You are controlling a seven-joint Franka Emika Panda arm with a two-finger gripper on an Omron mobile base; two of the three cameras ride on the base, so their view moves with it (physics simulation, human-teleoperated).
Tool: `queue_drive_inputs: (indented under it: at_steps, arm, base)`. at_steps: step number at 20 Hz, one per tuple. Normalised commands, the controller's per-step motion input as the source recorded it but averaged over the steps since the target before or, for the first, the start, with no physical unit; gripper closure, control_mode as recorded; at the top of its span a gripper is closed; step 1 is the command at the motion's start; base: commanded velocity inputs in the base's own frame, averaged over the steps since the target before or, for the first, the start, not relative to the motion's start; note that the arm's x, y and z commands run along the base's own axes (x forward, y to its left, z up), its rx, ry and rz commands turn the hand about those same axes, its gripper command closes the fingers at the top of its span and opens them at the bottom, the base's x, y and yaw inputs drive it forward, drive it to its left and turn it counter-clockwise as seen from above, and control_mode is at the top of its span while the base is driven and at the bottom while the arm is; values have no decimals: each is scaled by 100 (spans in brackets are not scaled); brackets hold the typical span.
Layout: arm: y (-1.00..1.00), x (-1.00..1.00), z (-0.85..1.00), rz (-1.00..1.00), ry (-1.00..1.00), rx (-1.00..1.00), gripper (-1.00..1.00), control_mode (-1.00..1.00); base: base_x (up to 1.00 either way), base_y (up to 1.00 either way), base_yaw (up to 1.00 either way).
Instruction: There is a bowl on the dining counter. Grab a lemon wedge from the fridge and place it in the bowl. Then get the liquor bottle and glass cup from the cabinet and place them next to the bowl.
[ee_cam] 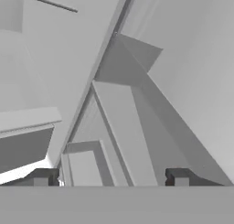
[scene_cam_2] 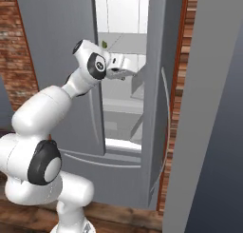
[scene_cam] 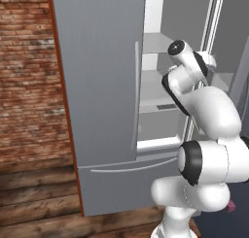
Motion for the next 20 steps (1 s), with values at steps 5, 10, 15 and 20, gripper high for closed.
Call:
queue_drive_inputs:
  at_steps: [5, 10, 15, 20]
  arm:
    - [-75, -2, -17, -3, 1, -1, -100, -100]
    - [-95, -48, -9, -5, -2, -4, -100, -100]
    - [-5, -84, 0, 1, -15, -2, -100, -100]
    - [96, -66, 0, 18, -13, 1, -100, -100]
  base:
    - [0, 0, 0]
    - [0, 0, 0]
    - [0, 0, 0]
    - [0, 0, 0]
